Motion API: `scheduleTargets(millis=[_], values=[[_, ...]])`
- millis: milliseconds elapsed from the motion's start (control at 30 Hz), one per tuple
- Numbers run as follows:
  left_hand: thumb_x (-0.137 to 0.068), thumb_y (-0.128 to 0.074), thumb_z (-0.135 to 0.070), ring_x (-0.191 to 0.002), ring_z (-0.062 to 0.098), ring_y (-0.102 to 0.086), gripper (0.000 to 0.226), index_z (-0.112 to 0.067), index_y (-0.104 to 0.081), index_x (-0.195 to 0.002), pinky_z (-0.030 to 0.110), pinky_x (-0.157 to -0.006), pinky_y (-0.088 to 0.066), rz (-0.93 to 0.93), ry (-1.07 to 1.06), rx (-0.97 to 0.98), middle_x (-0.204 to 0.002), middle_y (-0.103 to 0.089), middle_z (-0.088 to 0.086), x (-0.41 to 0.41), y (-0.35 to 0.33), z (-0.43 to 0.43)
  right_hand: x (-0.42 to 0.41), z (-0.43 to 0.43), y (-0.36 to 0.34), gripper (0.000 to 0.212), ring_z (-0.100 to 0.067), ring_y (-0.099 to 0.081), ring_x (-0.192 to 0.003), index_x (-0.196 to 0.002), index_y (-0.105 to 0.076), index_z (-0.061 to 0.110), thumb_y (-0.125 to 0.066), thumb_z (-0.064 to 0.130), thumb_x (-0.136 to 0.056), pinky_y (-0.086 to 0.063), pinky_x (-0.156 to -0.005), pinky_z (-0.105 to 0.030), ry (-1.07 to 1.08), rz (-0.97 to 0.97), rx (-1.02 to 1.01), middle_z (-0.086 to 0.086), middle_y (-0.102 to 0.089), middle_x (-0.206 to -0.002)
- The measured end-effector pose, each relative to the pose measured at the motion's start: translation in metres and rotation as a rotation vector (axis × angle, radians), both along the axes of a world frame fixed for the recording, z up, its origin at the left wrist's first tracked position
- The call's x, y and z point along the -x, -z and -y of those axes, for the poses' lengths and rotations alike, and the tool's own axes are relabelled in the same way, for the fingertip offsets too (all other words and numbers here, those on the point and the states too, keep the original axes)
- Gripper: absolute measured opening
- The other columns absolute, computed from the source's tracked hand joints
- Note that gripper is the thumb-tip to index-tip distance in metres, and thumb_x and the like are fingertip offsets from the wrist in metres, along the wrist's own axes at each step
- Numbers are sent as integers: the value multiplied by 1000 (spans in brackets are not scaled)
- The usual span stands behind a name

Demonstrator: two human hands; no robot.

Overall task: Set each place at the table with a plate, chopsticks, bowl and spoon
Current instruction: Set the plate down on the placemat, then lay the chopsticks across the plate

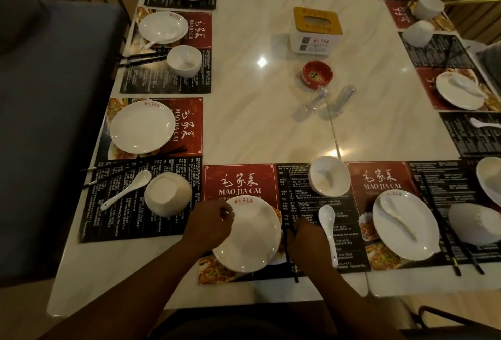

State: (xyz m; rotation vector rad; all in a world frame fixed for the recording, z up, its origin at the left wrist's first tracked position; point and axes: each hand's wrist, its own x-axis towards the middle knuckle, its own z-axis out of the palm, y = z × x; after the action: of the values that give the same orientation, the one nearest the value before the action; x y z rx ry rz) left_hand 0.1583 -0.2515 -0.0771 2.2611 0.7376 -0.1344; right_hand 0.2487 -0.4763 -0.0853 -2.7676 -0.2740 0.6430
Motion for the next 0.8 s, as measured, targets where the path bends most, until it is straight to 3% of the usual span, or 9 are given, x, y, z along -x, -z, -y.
scheduleTargets(millis=[100,267,400,533,600,700,800], values=[[-89,-70,-30,-74,-5,-59,17,-21,-77,-103,5,-69,-41,37,-25,83,-94,-74,-9,-12,-4,13,4,-10,-11,6,-9,-61,-77,-93,-63,22,-65,27,-92,-45,-67,-19,-55,2,-52,7,-66,-87],[-89,-72,-31,-67,5,-71,18,-18,-77,-101,23,-68,-58,26,-206,372,-86,-75,-5,-20,-7,24,33,-42,-15,18,-7,-66,-86,-107,-67,24,-64,35,-92,-52,-74,-18,-210,-64,-152,8,-71,-96],[-88,-73,-20,-68,12,-74,3,-20,-75,-87,41,-74,-62,10,-299,490,-79,-76,0,-17,-5,23,46,-49,-10,28,-11,-67,-91,-114,-66,22,-63,39,-92,-54,-80,-24,-267,-100,-168,4,-72,-101],[-87,-73,-13,-68,16,-74,12,-22,-73,-79,41,-73,-63,-9,-348,532,-77,-75,4,-14,-1,22,38,-38,-12,26,-10,-65,-83,-107,-67,21,-59,43,-95,-55,-75,-25,-254,-65,-181,4,-71,-95],[-87,-74,-12,-67,16,-74,8,-17,-75,-82,39,-73,-63,-28,-360,534,-78,-76,5,-14,3,21,23,-24,-14,15,-8,-62,-82,-102,-65,22,-59,34,-96,-54,-76,-22,-204,-21,-122,4,-68,-97],[-87,-74,-11,-67,13,-74,6,-11,-77,-92,35,-72,-63,-74,-331,511,-81,-76,4,-16,7,19,0,-1,-16,13,-13,-62,-91,-105,-63,20,-61,19,-92,-55,-80,-26,-117,63,-8,1,-63,-106],[-86,-75,-13,-67,11,-74,7,-13,-78,-92,32,-70,-63,-108,-302,492,-83,-76,3,-18,10,18,-7,10,-18,17,-16,-62,-98,-110,-62,17,-58,17,-93,-52,-84,-28,-133,73,68,-1,-62,-108]])
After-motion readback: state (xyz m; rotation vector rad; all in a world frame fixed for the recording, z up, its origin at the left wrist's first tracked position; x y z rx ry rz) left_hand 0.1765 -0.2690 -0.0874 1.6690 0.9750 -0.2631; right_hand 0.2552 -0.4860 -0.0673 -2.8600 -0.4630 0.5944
